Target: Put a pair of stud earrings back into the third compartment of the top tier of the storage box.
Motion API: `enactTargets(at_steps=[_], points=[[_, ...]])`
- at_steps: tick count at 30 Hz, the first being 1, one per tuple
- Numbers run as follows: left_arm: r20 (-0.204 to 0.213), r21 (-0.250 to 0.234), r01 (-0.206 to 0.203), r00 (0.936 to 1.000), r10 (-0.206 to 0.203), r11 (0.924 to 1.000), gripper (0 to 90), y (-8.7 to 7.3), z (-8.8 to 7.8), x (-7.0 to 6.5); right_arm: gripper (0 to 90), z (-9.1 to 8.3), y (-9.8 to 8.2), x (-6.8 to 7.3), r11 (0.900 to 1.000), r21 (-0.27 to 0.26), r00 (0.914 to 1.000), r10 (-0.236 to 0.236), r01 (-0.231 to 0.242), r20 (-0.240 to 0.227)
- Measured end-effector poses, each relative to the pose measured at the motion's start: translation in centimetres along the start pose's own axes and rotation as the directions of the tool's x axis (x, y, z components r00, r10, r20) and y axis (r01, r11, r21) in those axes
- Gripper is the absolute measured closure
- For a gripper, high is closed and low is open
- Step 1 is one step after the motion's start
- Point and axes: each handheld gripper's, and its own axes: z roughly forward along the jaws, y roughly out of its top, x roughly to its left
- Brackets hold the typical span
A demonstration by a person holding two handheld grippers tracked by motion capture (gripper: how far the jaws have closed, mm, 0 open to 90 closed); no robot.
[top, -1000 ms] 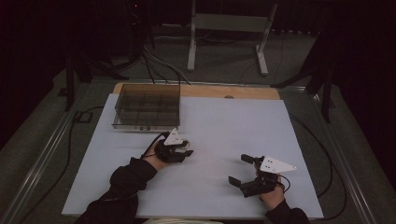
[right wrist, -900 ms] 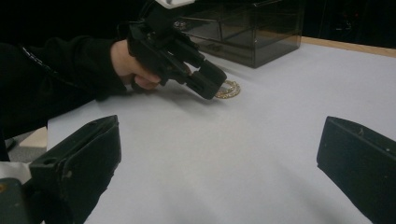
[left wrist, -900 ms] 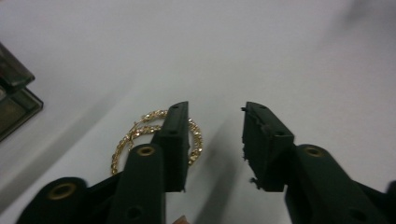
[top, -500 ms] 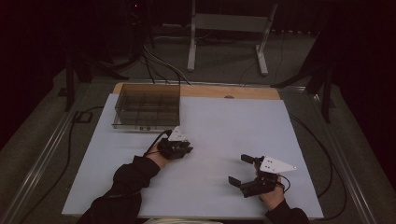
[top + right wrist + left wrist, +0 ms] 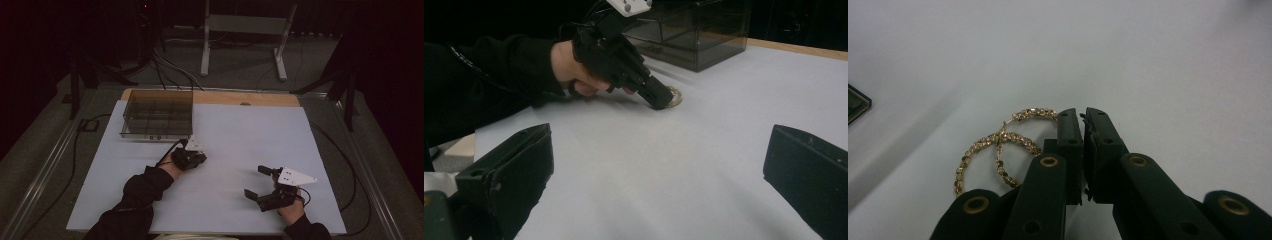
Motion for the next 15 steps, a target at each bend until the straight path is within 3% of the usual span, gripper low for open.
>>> enactTargets(at_steps=[10,15], points=[[-0.005,0.021,-0.034,0.9994,0.034,0.9992,88.3,0.27,-0.13,-0.27,0.0,0.0,0.0,-0.03,1.0,0.0,1.0,0.001,-0.001,-0.001],[0.005,0.008,-0.039,0.9992,0.039,0.9992,88.3,0.32,-0.56,-0.55,0.0,0.01,0.0,-0.01,1.0,0.001,1.0,-0.001,0.001,0.0]])
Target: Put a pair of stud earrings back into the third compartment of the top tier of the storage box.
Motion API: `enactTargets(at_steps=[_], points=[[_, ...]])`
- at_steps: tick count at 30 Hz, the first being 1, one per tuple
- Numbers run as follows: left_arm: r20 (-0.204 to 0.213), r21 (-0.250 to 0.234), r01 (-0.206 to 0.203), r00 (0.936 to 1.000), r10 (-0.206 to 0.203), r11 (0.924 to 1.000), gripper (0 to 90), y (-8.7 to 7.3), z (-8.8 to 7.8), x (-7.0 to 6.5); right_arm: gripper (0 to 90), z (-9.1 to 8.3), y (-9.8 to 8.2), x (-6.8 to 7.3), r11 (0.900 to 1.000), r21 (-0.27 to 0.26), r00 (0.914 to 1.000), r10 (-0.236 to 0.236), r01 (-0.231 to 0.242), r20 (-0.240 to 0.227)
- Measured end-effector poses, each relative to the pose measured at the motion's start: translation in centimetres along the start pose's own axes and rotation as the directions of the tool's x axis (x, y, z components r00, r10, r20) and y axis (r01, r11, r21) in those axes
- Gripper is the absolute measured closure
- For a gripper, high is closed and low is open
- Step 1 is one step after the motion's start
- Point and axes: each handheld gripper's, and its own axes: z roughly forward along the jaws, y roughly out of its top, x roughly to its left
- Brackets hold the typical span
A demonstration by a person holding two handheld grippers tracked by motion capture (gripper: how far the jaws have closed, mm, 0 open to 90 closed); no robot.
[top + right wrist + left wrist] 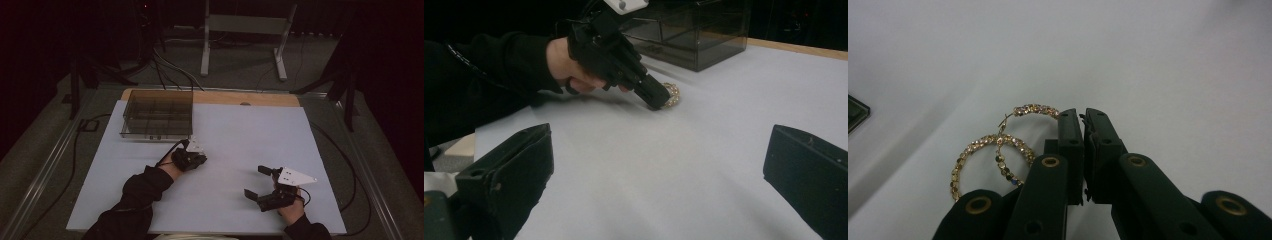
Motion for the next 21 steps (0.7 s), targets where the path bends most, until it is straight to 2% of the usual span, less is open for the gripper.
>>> enactTargets(at_steps=[5,11,21], points=[[0.005,-0.011,-0.015,0.9999,0.015,0.9998,88.3,0.3,-0.7,-0.3,0.0,0.0,0.0,0.0,1.0,0.002,1.0,0.003,-0.003,-0.001],[0.017,-0.019,-0.011,0.9998,0.011,0.9998,88.3,0.4,-1.3,-0.3,0.0,0.0,0.0,0.0,1.0,0.002,1.0,0.004,-0.004,-0.001],[0.029,-0.058,-0.018,0.9994,0.019,0.9982,88.2,0.9,-3.7,-0.3,0.0,0.0,0.0,0.0,1.0,0.0,1.0,0.002,-0.002,-0.001]])
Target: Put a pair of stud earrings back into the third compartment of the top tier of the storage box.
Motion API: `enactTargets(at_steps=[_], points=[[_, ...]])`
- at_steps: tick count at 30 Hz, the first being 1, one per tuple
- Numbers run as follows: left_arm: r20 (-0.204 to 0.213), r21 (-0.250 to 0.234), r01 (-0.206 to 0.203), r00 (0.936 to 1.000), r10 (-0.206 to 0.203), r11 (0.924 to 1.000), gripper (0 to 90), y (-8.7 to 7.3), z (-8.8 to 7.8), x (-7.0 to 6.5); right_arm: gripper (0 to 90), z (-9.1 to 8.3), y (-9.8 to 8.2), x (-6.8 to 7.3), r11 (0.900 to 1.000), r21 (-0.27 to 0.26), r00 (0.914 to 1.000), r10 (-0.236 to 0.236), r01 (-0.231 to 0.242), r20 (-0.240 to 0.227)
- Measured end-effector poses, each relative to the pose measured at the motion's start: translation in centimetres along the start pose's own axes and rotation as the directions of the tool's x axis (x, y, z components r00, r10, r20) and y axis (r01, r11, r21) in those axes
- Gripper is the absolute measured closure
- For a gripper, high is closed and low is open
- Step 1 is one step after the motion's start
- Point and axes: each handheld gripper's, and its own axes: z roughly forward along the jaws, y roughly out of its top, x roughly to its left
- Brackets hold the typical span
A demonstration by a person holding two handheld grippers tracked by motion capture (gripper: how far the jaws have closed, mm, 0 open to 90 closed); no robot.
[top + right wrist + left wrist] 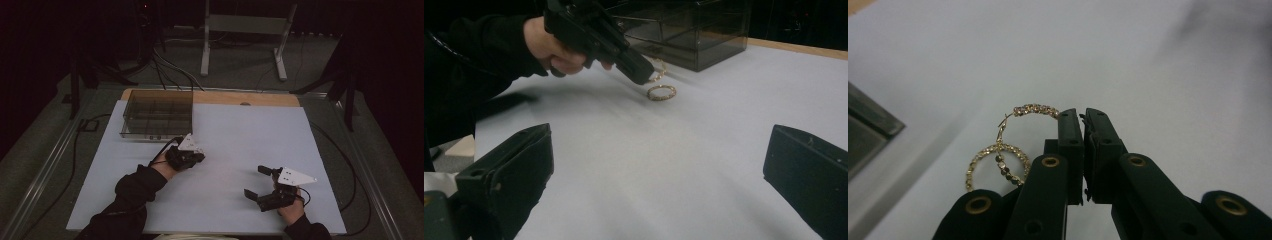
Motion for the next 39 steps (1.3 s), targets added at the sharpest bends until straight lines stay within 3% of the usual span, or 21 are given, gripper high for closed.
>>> enactTargets(at_steps=[18,39], points=[[0.016,-0.034,-0.005,0.9999,0.005,0.9994,88.2,1.0,-2.4,0.0,0.0,0.0,0.0,0.0,1.0,0.001,1.0,0.001,-0.001,0.004],[0.009,-0.082,0.017,0.9998,-0.016,0.9965,88.2,2.1,-4.9,1.4,0.0,0.1,0.0,0.0,1.0,0.001,1.0,0.004,-0.004,0.002]])
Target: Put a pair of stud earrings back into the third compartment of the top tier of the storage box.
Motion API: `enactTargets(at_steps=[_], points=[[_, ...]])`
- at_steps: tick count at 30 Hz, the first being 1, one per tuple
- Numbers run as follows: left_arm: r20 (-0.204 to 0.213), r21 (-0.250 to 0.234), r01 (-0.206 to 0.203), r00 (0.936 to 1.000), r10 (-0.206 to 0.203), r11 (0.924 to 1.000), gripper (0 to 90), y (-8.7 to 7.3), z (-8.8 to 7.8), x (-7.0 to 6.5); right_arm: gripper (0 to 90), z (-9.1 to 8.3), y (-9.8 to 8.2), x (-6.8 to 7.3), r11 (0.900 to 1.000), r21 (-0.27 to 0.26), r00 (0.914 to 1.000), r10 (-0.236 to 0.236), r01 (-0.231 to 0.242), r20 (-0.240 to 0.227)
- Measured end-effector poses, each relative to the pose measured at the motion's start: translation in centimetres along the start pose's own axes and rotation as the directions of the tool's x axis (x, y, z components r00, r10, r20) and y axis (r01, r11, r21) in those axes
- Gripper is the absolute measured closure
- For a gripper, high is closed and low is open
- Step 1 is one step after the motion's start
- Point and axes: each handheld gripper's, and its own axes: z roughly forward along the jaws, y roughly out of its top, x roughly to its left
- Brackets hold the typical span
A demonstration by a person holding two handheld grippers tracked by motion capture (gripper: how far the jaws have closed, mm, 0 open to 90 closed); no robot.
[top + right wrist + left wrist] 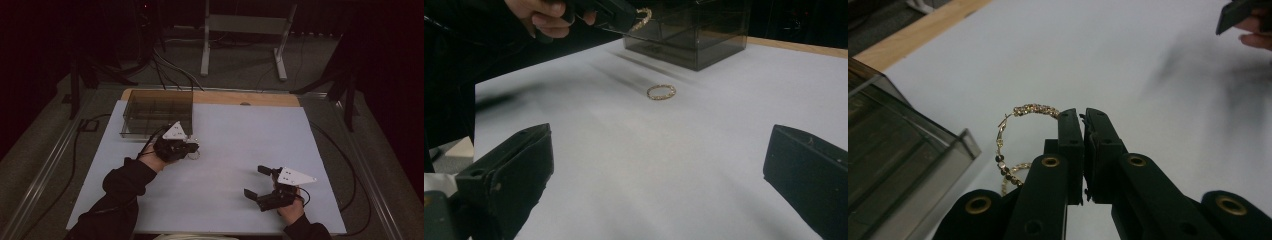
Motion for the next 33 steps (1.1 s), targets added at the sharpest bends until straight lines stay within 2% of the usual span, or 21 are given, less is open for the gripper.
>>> enactTargets(at_steps=[9,19,33], points=[[-0.004,-0.027,0.024,0.9997,-0.024,0.9994,88.2,0.3,-1.0,0.9,0.0,0.0,0.0,0.0,1.0,-0.001,1.0,0.005,-0.005,-0.004],[-0.039,-0.056,0.039,0.9984,-0.041,0.9977,88.2,0.4,-2.4,2.1,0.0,0.0,0.0,0.0,1.0,-0.002,1.0,0.005,-0.005,-0.002],[-0.084,-0.089,0.099,0.9907,-0.107,0.9911,88.1,0.3,-3.4,4.2,0.0,0.0,0.0,0.0,1.0,-0.001,1.0,0.003,-0.003,-0.001]])
